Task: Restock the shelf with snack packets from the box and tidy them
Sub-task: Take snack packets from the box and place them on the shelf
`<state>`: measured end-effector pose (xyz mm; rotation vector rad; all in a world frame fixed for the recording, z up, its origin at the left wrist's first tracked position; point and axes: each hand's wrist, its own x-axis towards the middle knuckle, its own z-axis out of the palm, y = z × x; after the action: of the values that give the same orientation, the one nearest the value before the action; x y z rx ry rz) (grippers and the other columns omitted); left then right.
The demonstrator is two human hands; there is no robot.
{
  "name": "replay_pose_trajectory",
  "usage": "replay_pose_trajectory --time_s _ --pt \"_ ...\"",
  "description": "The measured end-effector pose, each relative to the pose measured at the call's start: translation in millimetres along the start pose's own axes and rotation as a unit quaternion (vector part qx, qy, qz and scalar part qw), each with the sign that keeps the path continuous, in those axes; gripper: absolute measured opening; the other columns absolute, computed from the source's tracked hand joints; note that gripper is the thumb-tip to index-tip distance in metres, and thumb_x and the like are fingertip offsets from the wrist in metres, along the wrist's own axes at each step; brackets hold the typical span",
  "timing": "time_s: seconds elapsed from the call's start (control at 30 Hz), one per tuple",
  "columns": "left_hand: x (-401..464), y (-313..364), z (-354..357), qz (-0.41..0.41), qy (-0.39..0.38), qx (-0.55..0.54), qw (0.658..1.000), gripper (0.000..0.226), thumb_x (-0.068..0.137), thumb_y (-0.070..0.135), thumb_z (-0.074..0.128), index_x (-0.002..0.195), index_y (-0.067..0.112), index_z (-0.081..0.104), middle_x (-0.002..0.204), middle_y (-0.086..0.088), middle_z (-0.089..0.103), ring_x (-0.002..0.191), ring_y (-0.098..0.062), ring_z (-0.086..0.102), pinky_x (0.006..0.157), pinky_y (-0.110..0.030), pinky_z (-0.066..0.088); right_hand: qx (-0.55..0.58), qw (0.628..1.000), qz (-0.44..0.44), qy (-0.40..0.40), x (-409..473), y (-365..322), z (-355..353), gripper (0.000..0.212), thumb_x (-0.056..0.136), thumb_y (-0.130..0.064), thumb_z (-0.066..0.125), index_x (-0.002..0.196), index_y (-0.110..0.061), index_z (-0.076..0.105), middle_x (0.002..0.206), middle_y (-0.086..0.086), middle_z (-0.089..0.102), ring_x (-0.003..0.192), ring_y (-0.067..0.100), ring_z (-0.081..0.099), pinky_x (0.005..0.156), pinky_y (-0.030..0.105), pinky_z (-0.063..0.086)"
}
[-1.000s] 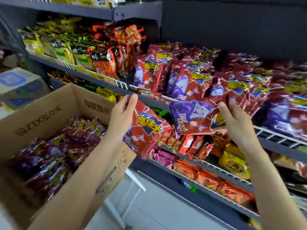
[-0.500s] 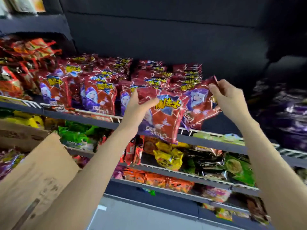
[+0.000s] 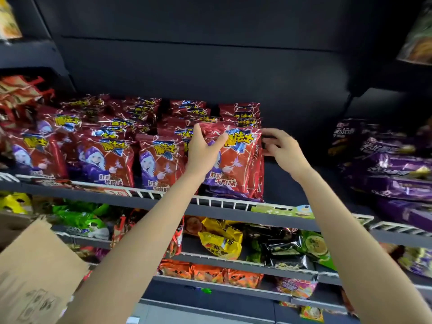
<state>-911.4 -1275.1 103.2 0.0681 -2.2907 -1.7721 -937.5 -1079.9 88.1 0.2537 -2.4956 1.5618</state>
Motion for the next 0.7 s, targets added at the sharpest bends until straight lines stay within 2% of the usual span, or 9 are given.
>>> replay_pose_trajectory --time_s 0.07,0.13,0.23,0.33,0.4,0.47,0.5,0.6,0.7 --pt "4 -6 12 -0.029 -0.009 0.002 1.0 0.086 0.091 0.04 0.058 0.151 0.013 0.004 0.159 -0.003 0.008 0.145 -0.019 0.01 0.115 -0.035 0.014 0.024 0.998 0.016 0.06 -25 14 -4 0.028 0.099 -0.008 0.042 0.12 -0.018 0.059 0.123 0.002 0.055 0.111 0.01 0.056 0.094 0.03 0.05" --pt "6 -13 23 -0.033 -0.011 0.025 0.999 0.086 0.091 0.041 0.058 0.151 0.009 0.005 0.159 -0.006 0.011 0.145 -0.02 0.012 0.114 -0.034 0.015 -0.006 0.997 0.033 0.068 -47 21 -4 0.028 0.099 -0.026 0.047 0.124 -0.021 0.057 0.122 -0.002 0.055 0.115 0.011 0.053 0.097 0.031 0.044" --pt "5 -23 33 0.0 -0.006 0.096 0.995 0.086 0.09 0.043 0.057 0.15 0.004 0.009 0.157 -0.009 0.016 0.144 -0.022 0.016 0.113 -0.029 0.016 -0.044 0.996 0.074 0.006 -64 23 10 0.057 0.088 -0.047 0.056 0.137 -0.022 0.042 0.127 -0.006 0.047 0.115 0.006 0.045 0.09 0.024 0.036" --pt "-1 -28 39 0.042 -0.001 0.1 0.994 0.082 0.091 0.043 0.057 0.149 0.005 0.013 0.156 -0.008 0.022 0.143 -0.019 0.022 0.107 -0.019 0.017 -0.077 0.992 0.086 -0.041 -62 26 29 0.082 0.079 -0.057 0.062 0.145 -0.022 0.026 0.132 -0.001 0.048 0.115 0.012 0.051 0.095 0.031 0.044" --pt "-3 -27 37 0.048 -0.021 0.08 0.995 0.085 0.091 0.046 0.055 0.151 0.009 0.007 0.158 -0.005 0.016 0.144 -0.018 0.019 0.11 -0.023 0.017 -0.045 0.992 0.108 -0.052 -56 29 34 0.082 0.083 -0.052 0.062 0.147 -0.022 0.021 0.129 -0.002 0.054 0.105 0.012 0.059 0.089 0.03 0.051" --pt "-6 -27 31 0.037 -0.078 0.079 0.993 0.096 0.088 0.045 0.06 0.151 0.015 -0.006 0.159 -0.001 0.008 0.144 -0.017 0.014 0.112 -0.031 0.018 -0.002 0.991 0.123 -0.053 -50 30 35 0.07 0.089 -0.042 0.06 0.146 -0.021 0.025 0.12 -0.005 0.055 0.091 0.003 0.059 0.071 0.014 0.048" --pt "-10 -30 28 0.039 -0.106 0.107 0.988 0.102 0.085 0.04 0.066 0.15 0.017 -0.009 0.159 0.0 0.008 0.144 -0.017 0.015 0.111 -0.032 0.02 0.018 0.99 0.129 -0.049 -48 32 35 0.065 0.09 -0.039 0.06 0.144 -0.021 0.028 0.12 -0.005 0.055 0.089 0.003 0.059 0.067 0.012 0.046" --pt "-23 -44 21 0.054 -0.126 0.21 0.968 0.115 0.075 0.032 0.077 0.15 0.027 -0.011 0.155 -0.004 0.013 0.14 -0.022 0.023 0.107 -0.036 0.031 0.048 0.988 0.137 -0.048 -42 39 35 0.061 0.09 -0.038 0.06 0.141 -0.021 0.031 0.125 -0.003 0.055 0.102 0.013 0.059 0.08 0.023 0.049" --pt "-23 -52 21 0.024 -0.132 0.182 0.974 0.117 0.076 0.029 0.078 0.147 0.034 -0.015 0.154 -0.006 0.011 0.133 -0.022 0.036 0.09 -0.025 0.035 0.072 0.984 0.149 -0.065 -34 42 39 0.063 0.089 -0.035 0.062 0.142 -0.023 0.029 0.125 -0.003 0.056 0.103 0.013 0.061 0.086 0.03 0.05"
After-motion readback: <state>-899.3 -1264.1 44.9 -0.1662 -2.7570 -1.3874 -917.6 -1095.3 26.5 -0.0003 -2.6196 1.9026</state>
